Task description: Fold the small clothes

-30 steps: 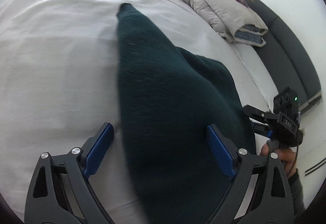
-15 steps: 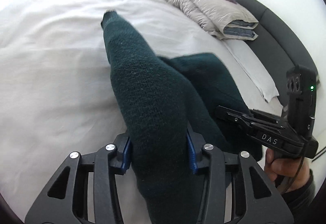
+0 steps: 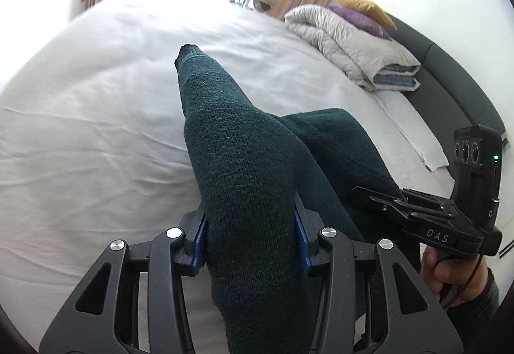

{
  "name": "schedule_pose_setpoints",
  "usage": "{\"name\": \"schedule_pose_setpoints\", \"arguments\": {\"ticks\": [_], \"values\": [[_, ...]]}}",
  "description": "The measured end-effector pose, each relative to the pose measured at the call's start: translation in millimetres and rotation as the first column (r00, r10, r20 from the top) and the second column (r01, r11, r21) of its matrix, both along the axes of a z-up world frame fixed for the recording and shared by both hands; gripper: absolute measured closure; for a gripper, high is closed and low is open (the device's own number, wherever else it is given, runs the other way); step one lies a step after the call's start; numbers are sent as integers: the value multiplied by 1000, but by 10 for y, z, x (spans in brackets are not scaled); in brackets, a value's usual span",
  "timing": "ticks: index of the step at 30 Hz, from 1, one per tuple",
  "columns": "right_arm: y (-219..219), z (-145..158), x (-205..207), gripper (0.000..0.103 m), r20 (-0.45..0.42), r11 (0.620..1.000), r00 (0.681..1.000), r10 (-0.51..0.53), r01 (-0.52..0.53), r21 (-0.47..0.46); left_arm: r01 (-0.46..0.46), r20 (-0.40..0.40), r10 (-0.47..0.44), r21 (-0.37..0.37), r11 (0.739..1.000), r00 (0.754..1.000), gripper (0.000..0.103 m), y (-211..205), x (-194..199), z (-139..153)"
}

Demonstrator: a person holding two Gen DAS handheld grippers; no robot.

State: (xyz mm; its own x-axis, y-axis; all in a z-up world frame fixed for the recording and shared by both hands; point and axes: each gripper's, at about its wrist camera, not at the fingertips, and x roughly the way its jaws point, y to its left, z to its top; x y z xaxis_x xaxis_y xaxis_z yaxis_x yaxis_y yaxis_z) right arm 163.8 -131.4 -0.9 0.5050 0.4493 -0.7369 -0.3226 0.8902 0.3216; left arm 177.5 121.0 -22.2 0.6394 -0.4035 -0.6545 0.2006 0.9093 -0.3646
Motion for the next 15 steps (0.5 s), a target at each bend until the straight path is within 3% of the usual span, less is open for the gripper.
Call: {"name": "schedule_pose_setpoints", "arguments": {"ticks": [4,6,8,9,11,12,15], "values": [[61,-71,-12,77,-13,999,1000,-11,11,35,-15,21,15,0,1000,1000,62,345,-185,88],[96,-211,-15,76,-14,1000,1000,-2,2,24,-18,10,18,6,1000,1000,61,380,-180,-47],[50,-545,81,73,-105,999,994,-31,35,35,-21,-38,22,22,1000,999,58,366,-102,-326],[-12,-711,120,65,-145,997,988,-50,59,56,-26,-72,27,25,999,997,49,407,-87,-503],[-228,-909,99,55,-159,971,984,-85,117,207,-59,-63,56,-52,997,996,36,579,-144,-664],[-291,-943,84,53,-158,961,983,-89,126,246,-67,-70,61,-95,993,996,35,652,-169,-691],[-399,-998,61,53,-154,942,985,-82,127,312,-63,-56,58,-95,993,997,29,680,-210,-693]]}}
